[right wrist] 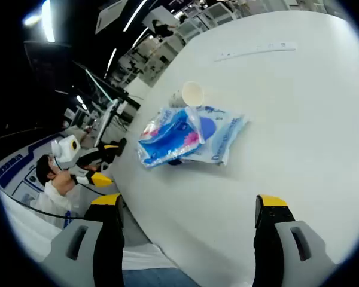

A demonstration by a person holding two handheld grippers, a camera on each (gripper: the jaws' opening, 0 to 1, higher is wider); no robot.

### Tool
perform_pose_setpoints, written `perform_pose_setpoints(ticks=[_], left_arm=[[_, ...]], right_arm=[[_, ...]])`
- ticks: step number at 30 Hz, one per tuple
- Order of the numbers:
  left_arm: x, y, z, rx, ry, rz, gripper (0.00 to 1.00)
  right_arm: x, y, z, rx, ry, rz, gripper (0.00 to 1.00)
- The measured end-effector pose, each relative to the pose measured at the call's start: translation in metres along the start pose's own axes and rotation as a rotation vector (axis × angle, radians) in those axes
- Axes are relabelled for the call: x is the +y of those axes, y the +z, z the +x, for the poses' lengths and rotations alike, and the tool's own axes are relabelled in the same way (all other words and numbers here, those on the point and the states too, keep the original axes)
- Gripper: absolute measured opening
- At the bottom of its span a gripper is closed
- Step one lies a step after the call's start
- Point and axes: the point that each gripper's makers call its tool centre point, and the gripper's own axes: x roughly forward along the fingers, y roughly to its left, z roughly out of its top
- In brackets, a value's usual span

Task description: Arrange the tabletop items into an orderly group along one side of the table until the central work area is clear of visible clutter.

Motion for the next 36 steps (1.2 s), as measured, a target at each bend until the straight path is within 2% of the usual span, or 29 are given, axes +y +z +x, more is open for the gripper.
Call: perform_pose_setpoints(ticks=[36], left_arm=[[-0.0051,0.0024,0.0021,0.015,-0.014,0.007,0.98]], right_arm=[[-0.0038,-0.0025,-0.0015,-0.003,0.012,0.045,0.89]])
